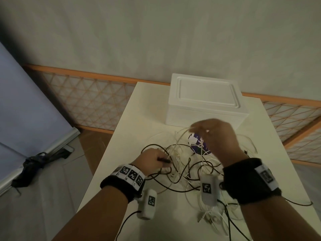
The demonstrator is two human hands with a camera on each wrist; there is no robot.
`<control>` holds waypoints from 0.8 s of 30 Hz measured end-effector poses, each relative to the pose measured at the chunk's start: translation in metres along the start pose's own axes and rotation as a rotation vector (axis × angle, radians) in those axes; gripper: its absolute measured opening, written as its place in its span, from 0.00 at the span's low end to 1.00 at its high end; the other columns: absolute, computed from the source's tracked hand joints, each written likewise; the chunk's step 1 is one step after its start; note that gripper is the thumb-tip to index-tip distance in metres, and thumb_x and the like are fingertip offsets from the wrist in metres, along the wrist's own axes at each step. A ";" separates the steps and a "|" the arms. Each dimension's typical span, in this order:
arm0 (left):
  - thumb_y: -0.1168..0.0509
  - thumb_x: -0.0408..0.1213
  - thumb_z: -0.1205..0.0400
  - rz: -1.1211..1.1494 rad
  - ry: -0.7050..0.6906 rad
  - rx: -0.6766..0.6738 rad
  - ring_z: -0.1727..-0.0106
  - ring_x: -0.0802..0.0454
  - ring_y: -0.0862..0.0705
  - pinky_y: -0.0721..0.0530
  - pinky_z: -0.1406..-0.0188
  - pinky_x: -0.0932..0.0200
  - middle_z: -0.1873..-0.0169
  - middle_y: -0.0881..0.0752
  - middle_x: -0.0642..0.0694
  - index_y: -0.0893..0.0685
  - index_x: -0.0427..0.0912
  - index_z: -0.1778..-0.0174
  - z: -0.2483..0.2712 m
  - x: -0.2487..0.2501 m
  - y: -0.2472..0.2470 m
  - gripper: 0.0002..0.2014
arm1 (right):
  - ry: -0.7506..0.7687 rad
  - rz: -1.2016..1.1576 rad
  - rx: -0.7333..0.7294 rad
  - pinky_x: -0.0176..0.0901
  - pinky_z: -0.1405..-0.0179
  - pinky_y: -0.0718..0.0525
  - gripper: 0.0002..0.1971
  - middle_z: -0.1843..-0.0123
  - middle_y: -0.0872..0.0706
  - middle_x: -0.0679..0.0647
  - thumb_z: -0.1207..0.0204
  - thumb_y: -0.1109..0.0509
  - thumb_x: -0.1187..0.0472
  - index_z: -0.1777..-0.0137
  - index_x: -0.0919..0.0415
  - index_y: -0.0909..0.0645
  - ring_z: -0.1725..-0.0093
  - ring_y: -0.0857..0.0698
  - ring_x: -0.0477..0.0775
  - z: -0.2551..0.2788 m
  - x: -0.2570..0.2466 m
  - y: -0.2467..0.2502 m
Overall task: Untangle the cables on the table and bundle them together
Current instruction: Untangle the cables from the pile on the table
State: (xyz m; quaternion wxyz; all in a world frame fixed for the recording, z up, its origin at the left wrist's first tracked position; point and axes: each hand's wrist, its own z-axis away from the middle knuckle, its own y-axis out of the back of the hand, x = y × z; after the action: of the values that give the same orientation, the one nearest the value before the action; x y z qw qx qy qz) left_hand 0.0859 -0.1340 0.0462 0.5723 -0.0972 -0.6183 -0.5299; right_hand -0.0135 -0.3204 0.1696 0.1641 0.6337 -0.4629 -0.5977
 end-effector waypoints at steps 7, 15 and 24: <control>0.29 0.39 0.21 0.022 0.010 0.258 0.51 0.56 0.14 0.20 0.48 0.67 0.56 0.11 0.54 0.09 0.48 0.51 -0.004 -0.005 0.013 0.06 | -0.279 0.464 0.122 0.52 0.37 0.23 0.15 0.39 0.13 0.55 0.21 0.33 0.55 0.36 0.54 0.18 0.36 0.18 0.60 0.000 0.034 0.021; 0.30 0.43 0.21 -0.127 -0.121 0.181 0.59 0.59 0.14 0.17 0.56 0.64 0.60 0.11 0.60 0.09 0.51 0.50 -0.009 0.040 0.014 0.07 | 0.175 0.702 -0.028 0.75 0.23 0.49 0.33 0.16 0.51 0.69 0.25 0.67 0.66 0.18 0.71 0.52 0.18 0.51 0.72 0.025 -0.018 -0.048; 0.30 0.38 0.21 -0.118 -0.158 0.159 0.60 0.58 0.17 0.23 0.58 0.67 0.61 0.11 0.51 0.08 0.47 0.52 0.003 0.038 0.019 0.06 | 0.237 0.502 -0.517 0.46 0.21 0.47 0.29 0.33 0.20 0.63 0.18 0.51 0.68 0.17 0.63 0.50 0.27 0.27 0.64 0.018 -0.016 -0.055</control>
State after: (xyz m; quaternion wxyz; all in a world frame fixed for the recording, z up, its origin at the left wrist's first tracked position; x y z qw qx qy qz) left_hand 0.0856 -0.1426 0.0884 0.4955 -0.0565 -0.7062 -0.5025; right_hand -0.0064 -0.2729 0.1329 0.5125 0.5031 -0.4152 -0.5585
